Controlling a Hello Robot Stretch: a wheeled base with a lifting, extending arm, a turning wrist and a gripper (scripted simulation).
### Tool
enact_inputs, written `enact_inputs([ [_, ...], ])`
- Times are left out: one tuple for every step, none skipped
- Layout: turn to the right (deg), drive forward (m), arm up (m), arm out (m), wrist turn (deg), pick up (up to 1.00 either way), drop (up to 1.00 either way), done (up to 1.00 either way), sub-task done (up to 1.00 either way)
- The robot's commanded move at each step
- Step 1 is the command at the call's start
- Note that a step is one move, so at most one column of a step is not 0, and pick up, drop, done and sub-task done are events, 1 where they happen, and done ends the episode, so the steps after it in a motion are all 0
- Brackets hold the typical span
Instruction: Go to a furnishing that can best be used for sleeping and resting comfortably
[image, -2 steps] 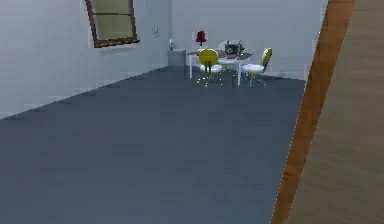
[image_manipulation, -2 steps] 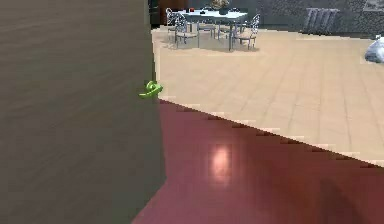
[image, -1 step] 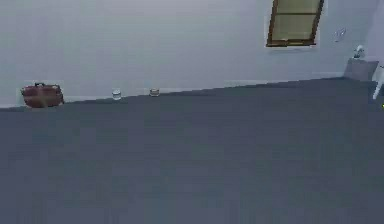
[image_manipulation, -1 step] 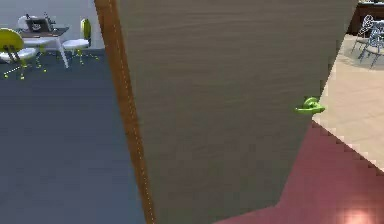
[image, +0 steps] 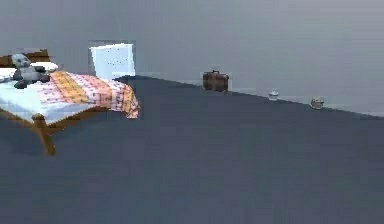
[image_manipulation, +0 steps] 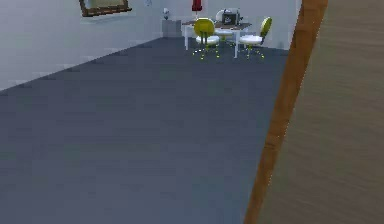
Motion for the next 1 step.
enact_inputs([
  [-18.0,0.00,0.00,0.00,0.0,0.00,0.00,0.00,0.00],
])
